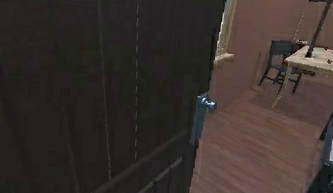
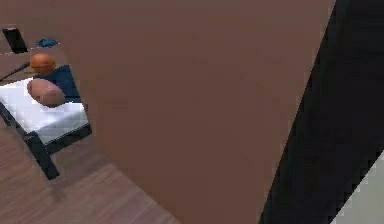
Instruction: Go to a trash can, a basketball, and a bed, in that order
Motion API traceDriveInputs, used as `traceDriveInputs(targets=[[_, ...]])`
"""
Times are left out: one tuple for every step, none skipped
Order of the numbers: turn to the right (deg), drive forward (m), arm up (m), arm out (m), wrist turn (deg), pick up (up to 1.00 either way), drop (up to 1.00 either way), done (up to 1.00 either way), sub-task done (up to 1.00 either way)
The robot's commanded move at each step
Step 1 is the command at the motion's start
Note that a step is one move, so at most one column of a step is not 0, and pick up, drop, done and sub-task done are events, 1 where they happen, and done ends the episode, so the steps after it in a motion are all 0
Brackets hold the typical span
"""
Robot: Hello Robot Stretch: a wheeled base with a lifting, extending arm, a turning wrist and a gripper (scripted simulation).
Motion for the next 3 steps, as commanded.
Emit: traceDriveInputs(targets=[[36.0,0.0,0.0,0.0,0.0,0.0,0.0,0.0,0.0],[0.0,1.0,0.0,0.0,0.0,0.0,0.0,0.0,0.0],[24.0,0.0,0.0,0.0,0.0,0.0,0.0,0.0,0.0]])
